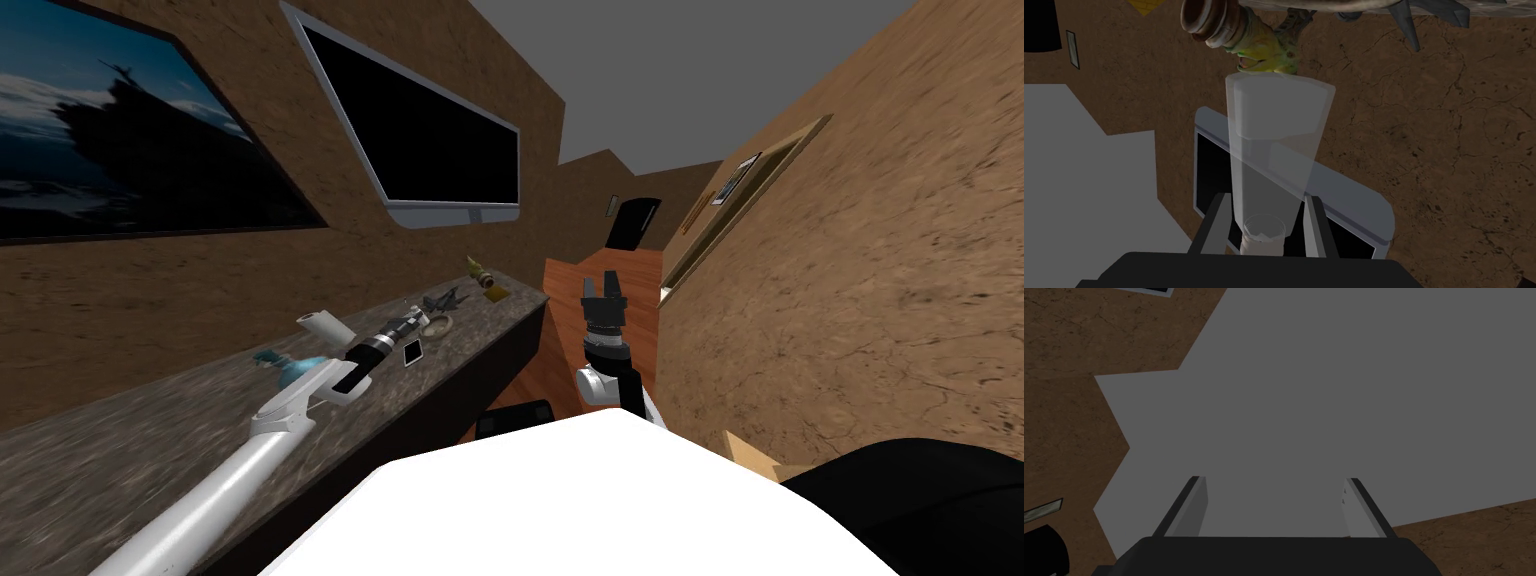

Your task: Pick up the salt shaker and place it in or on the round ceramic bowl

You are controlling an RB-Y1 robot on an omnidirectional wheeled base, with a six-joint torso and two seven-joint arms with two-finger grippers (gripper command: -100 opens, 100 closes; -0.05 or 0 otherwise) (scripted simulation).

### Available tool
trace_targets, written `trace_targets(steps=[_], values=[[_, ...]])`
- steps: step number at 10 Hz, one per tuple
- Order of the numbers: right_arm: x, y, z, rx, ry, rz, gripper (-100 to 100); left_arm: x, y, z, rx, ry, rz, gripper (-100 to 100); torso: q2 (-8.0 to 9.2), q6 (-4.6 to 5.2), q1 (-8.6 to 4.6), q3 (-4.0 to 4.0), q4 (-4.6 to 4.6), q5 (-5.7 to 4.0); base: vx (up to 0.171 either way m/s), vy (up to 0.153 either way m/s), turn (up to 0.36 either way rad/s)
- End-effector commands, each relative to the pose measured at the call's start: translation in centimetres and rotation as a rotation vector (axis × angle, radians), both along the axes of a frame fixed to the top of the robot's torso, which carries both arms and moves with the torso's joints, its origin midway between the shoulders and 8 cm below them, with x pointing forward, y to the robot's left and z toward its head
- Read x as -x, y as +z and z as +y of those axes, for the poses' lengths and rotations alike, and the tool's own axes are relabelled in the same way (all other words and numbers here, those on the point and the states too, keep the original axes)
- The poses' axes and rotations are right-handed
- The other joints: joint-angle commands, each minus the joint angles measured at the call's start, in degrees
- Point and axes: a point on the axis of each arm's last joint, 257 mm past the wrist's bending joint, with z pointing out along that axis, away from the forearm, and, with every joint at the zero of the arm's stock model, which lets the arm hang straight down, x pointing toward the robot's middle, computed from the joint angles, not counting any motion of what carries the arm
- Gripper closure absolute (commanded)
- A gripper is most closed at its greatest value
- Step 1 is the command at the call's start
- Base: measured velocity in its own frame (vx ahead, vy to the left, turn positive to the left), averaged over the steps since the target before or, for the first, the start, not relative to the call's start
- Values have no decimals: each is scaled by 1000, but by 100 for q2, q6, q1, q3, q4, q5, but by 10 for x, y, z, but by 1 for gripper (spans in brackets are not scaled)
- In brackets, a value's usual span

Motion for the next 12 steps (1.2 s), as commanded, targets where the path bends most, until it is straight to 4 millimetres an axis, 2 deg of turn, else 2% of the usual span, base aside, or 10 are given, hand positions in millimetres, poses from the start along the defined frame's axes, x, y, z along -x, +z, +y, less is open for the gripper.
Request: trace_targets(steps=[1,2,6,7,8,9,10,11,12], values=[[0,0,0,0,0,0,0,0,0,0,0,0,0,100,0,0,0,0,0,0,2,12,-73],[0,0,0,0,0,0,0,-1,3,0,3,0,-3,-100,3,-15,0,0,-4,3,0,0,0],[0,0,0,0,0,0,0,-1,3,0,3,-1,-3,-100,7,-16,1,2,-3,3,0,0,0],[0,0,0,0,0,0,0,-1,3,0,3,-1,-3,0,7,-16,1,2,-3,3,0,0,0],[0,0,0,0,0,0,0,3,5,13,0,-9,-1,-100,7,-16,1,2,-3,3,83,-61,189],[0,0,0,0,0,0,0,4,6,10,2,-24,-4,-100,-15,-21,-18,-9,-6,-1,89,-83,94],[0,0,0,0,0,0,0,7,9,27,-2,-16,1,-100,-21,-15,-27,-14,-10,-3,93,-96,121],[0,0,0,0,0,0,0,9,11,20,1,-44,-4,-100,-26,-18,-34,-17,-10,-5,82,-79,109],[0,0,0,0,0,0,0,12,14,39,-3,-31,1,-100,-24,-15,-29,-16,-10,-4,84,-90,215]])
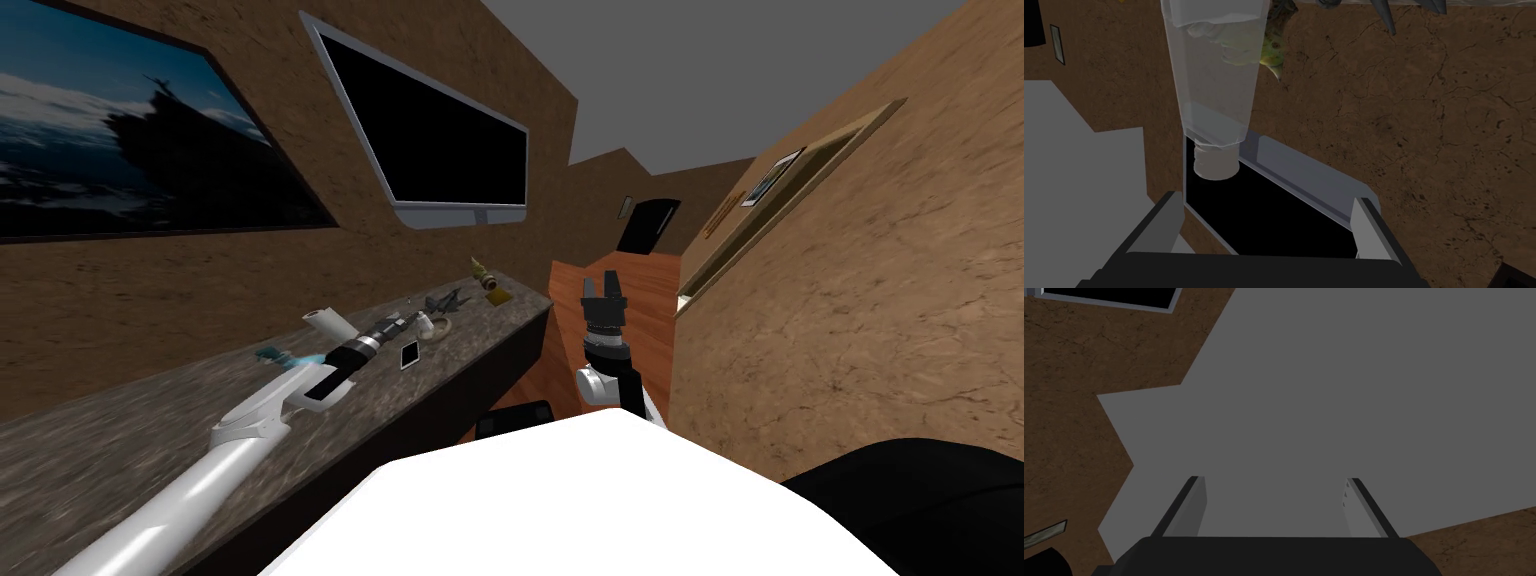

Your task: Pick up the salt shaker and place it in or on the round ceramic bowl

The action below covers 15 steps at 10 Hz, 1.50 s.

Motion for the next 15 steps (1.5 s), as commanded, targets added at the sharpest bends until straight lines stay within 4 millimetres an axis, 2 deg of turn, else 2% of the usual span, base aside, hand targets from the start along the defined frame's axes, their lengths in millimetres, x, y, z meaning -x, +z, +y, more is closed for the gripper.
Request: trace_targets(steps=[1,2,3,4,5,6,7,8,9,11,12,13,14,15], values=[[0,0,0,0,0,0,0,5,4,2,2,-27,-3,-100,0,0,0,0,0,0,65,-100,85],[0,0,0,0,0,0,0,5,5,-1,4,-39,-5,-100,4,7,-3,2,1,-1,28,-54,-36],[0,0,0,0,0,0,0,10,9,14,1,-37,-3,-100,13,8,11,7,3,2,57,-80,129],[0,0,0,0,0,0,0,12,11,8,4,-63,-7,-100,10,1,5,6,3,1,56,-74,165],[0,0,0,0,0,0,0,15,16,26,0,-50,-4,-100,10,5,7,6,2,1,62,-82,189],[0,0,0,0,0,0,0,18,17,18,4,-82,-8,-100,8,2,5,5,2,1,55,-86,101],[0,0,0,0,0,0,0,22,23,35,1,-72,-6,-100,9,7,4,5,2,1,66,-86,211],[0,0,0,0,0,0,0,25,24,27,5,-104,-11,-100,6,1,4,4,2,0,51,-78,119],[0,0,0,0,0,0,0,29,31,43,2,-95,-10,-100,9,8,6,5,2,1,71,-135,80],[0,0,0,0,0,0,0,33,33,33,6,-133,-15,-100,4,9,-10,2,0,-3,45,-84,57],[0,0,0,0,0,0,0,38,40,47,4,-132,-16,-100,13,8,14,7,2,2,44,-56,163],[0,0,0,0,0,0,0,41,41,41,7,-157,-19,-100,12,3,15,7,3,3,43,-61,142],[0,0,0,0,0,0,0,45,49,57,4,-146,-19,-100,13,6,15,7,2,3,56,-76,191],[0,0,0,0,0,0,0,48,50,51,6,-172,-22,-100,10,3,11,5,2,2,47,-96,76]])
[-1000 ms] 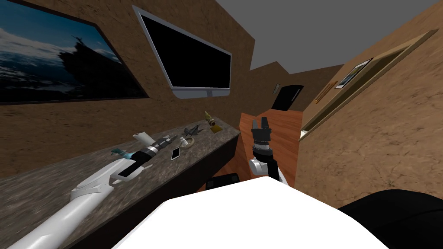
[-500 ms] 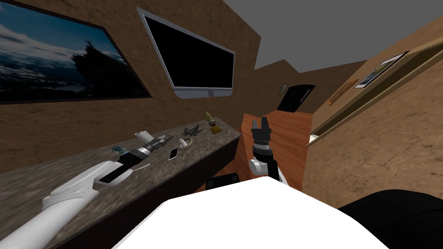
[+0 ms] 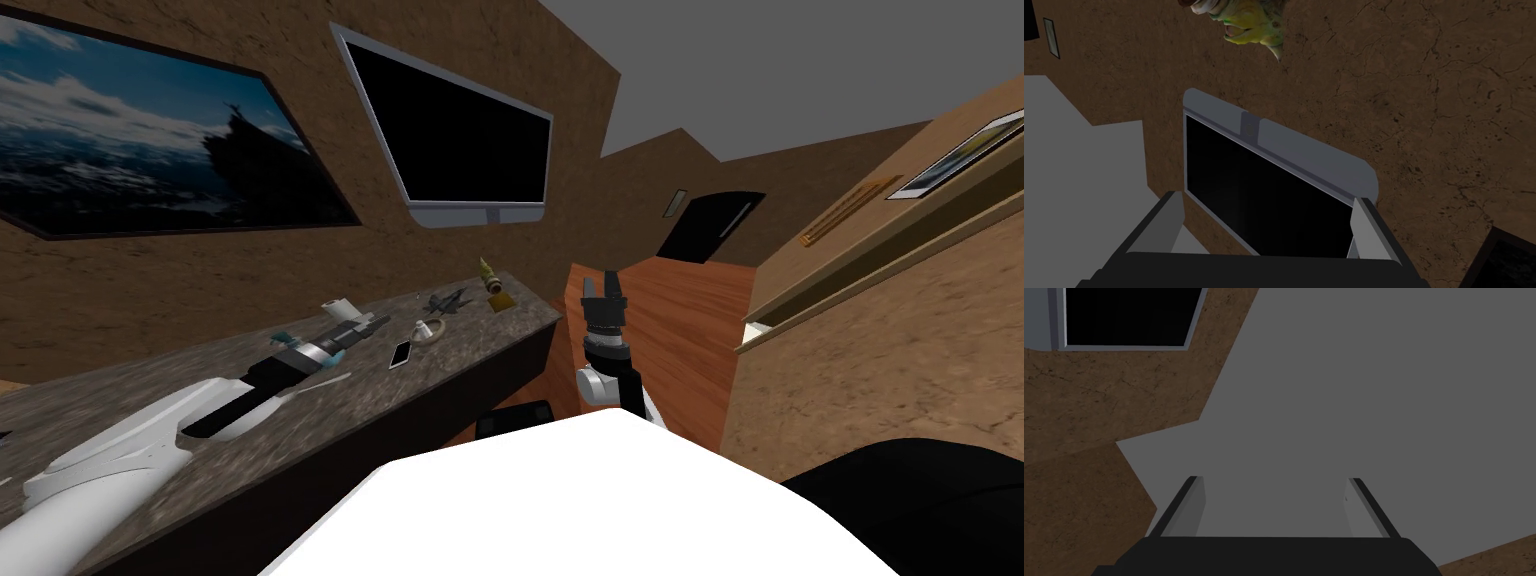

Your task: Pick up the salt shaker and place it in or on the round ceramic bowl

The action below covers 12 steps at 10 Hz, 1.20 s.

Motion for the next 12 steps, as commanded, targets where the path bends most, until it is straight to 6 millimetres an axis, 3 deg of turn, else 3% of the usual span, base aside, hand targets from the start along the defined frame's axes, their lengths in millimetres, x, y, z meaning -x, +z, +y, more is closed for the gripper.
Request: trace_targets(steps=[1,2,7,8,12], values=[[0,0,0,0,0,0,0,3,2,-3,3,-24,-3,-100,0,0,0,0,0,0,26,-63,20],[0,0,0,0,0,0,0,9,11,11,0,-19,-5,-100,4,-1,9,2,1,1,56,-101,133],[0,0,0,0,0,0,0,12,12,4,4,-49,-8,-100,15,0,37,9,3,9,13,-30,18],[0,0,0,0,0,0,0,12,12,4,4,-49,-8,0,16,-1,37,9,3,9,0,0,0],[0,0,0,0,0,0,0,12,12,4,4,-49,-8,0,15,-1,37,9,3,9,0,0,0]])
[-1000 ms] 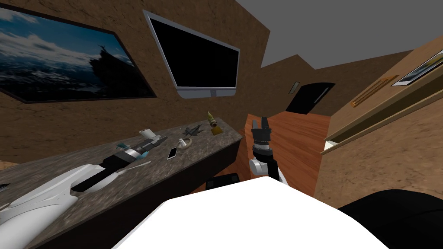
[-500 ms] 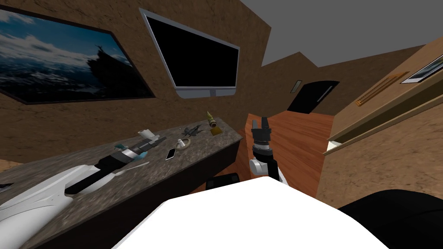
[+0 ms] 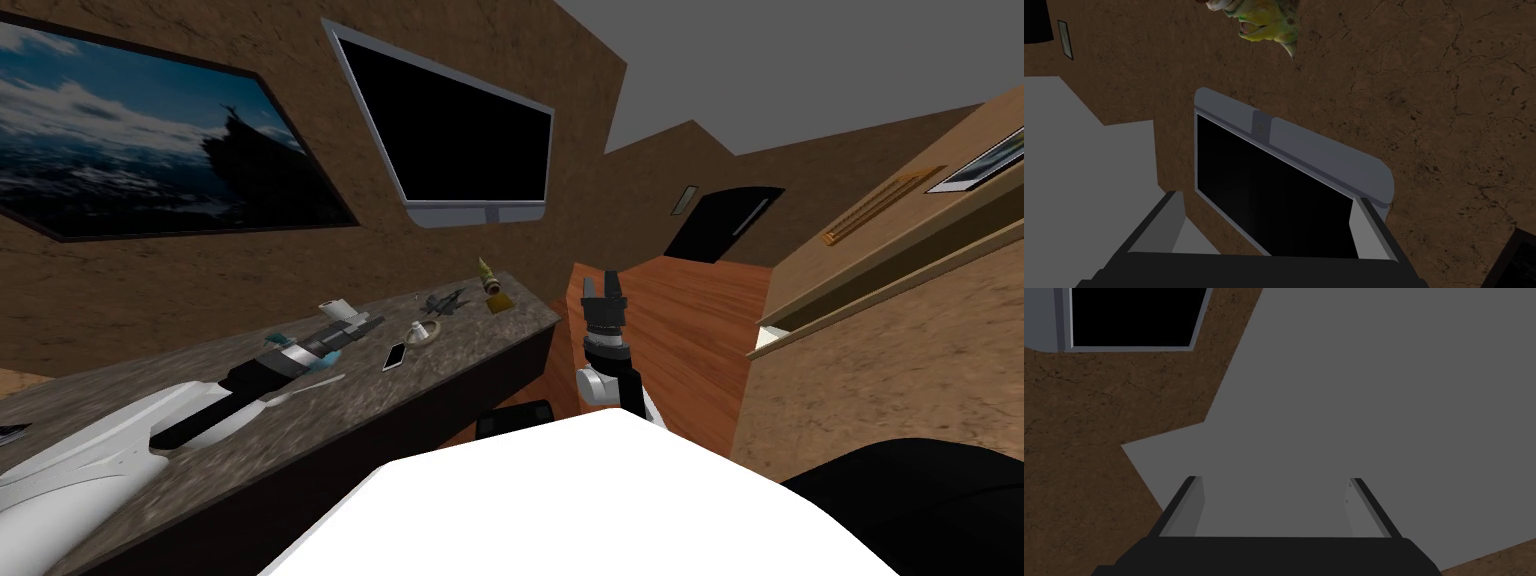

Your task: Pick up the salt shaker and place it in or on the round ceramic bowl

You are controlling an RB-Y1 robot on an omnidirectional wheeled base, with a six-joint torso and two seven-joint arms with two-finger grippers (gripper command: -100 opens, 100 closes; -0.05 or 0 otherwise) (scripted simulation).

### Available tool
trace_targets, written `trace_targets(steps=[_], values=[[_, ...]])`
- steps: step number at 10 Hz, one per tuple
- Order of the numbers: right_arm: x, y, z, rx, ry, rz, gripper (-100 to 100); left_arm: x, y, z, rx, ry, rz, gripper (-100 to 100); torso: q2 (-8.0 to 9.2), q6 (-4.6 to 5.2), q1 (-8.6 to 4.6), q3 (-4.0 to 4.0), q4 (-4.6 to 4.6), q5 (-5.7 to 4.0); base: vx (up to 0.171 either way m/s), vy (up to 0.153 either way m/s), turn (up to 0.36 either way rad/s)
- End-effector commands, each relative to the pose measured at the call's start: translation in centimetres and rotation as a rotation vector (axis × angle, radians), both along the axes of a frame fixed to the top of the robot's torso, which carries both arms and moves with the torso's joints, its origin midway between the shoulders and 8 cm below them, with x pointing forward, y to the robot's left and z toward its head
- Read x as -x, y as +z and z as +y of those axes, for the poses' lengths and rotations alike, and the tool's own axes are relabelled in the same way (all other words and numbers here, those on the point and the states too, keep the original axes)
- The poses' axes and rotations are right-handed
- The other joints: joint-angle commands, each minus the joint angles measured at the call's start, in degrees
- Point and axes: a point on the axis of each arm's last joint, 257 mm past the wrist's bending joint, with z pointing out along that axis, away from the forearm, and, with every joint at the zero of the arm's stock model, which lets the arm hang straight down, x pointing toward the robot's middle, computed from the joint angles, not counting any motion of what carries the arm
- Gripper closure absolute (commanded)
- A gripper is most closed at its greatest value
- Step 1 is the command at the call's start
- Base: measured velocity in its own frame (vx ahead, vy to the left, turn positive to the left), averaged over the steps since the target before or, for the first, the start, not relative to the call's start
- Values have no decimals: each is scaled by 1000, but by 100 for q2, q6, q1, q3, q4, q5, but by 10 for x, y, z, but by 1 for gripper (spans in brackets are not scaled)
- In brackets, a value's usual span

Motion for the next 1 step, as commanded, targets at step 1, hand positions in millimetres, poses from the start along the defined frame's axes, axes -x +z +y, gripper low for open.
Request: trace_targets(steps=[1], values=[[0,0,0,0,0,0,0,0,0,0,0,0,0,0,0,0,0,0,0,0,0,0,0]])
